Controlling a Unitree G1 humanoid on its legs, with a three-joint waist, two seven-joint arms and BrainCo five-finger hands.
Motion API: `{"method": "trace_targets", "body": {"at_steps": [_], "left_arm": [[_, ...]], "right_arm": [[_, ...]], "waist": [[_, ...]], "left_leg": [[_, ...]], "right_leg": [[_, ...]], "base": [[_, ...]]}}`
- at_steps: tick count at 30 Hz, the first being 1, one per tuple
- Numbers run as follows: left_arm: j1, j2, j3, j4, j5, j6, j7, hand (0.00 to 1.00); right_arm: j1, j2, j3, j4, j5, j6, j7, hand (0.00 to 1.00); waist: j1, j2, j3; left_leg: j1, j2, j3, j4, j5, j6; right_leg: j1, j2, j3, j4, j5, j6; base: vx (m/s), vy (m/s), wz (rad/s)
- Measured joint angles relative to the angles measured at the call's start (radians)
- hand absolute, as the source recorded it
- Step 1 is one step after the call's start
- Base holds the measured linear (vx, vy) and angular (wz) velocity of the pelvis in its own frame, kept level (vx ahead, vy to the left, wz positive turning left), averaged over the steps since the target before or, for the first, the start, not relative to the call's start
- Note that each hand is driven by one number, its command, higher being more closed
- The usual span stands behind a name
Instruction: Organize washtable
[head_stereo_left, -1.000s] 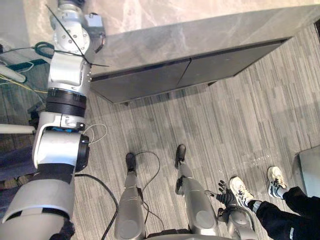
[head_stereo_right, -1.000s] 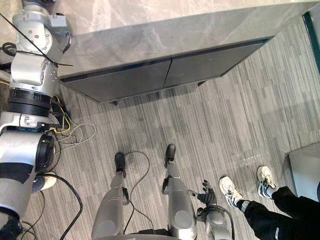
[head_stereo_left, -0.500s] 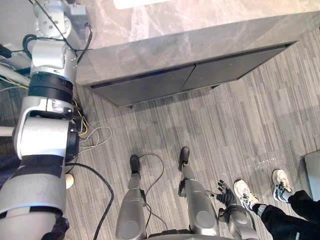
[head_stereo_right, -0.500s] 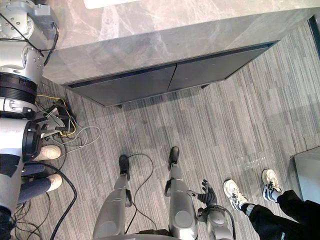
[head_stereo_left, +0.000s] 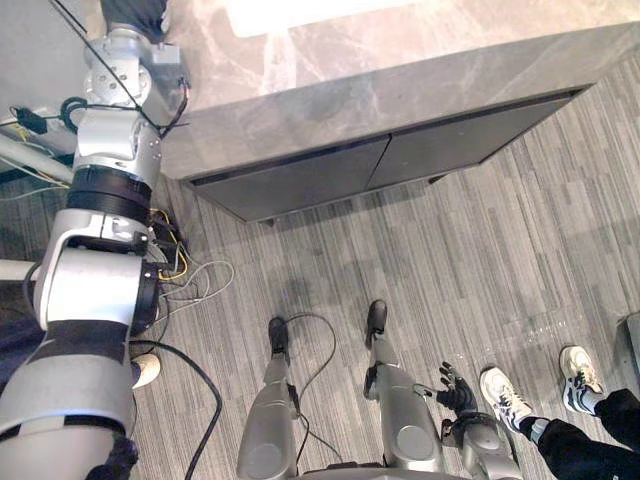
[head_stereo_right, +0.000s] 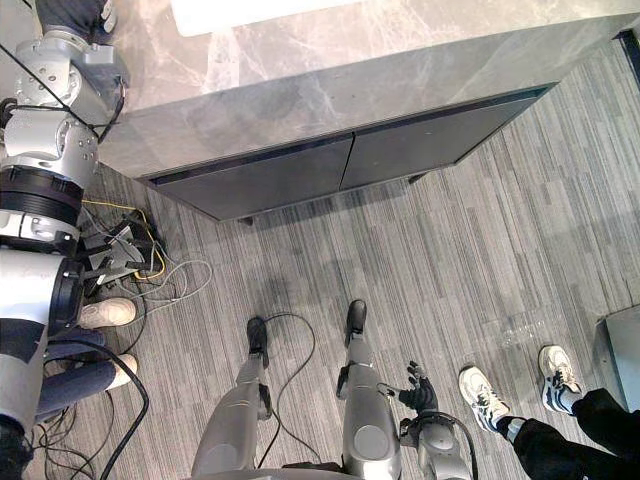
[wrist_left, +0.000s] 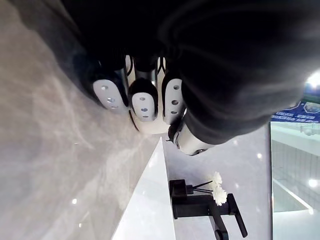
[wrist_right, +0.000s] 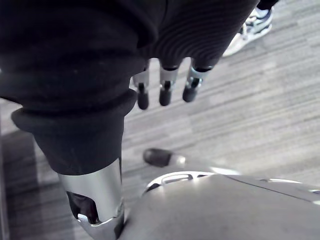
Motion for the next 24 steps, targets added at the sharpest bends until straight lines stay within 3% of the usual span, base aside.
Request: {"method": "trace_targets", "body": {"at_steps": [10,24], "left_arm": [[-0.023,0.037,-0.001,-0.002,-0.029,-0.023,0.000,1.00],[-0.123,0.047,0.000,0.041,-0.046,-0.015,0.002,1.00]], "right_arm": [[0.009,0.000,-0.001,-0.020,0.009,-0.001,0.000,0.00],[0.032,0.001,-0.001,-0.077,0.029,-0.004,-0.001,0.00]], "waist": [[0.003,0.000,0.000],[0.009,-0.001,0.000]], "left_leg": [[-0.024,0.005,0.022,0.000,-0.001,0.004],[-0.077,0.017,0.024,0.000,-0.001,0.002]], "right_leg": [[-0.033,0.004,0.016,0.000,0.008,-0.009],[-0.084,0.015,0.009,0.000,0.013,-0.014]], "base": [[-0.03,0.006,-0.05],[-0.05,0.012,0.00]]}}
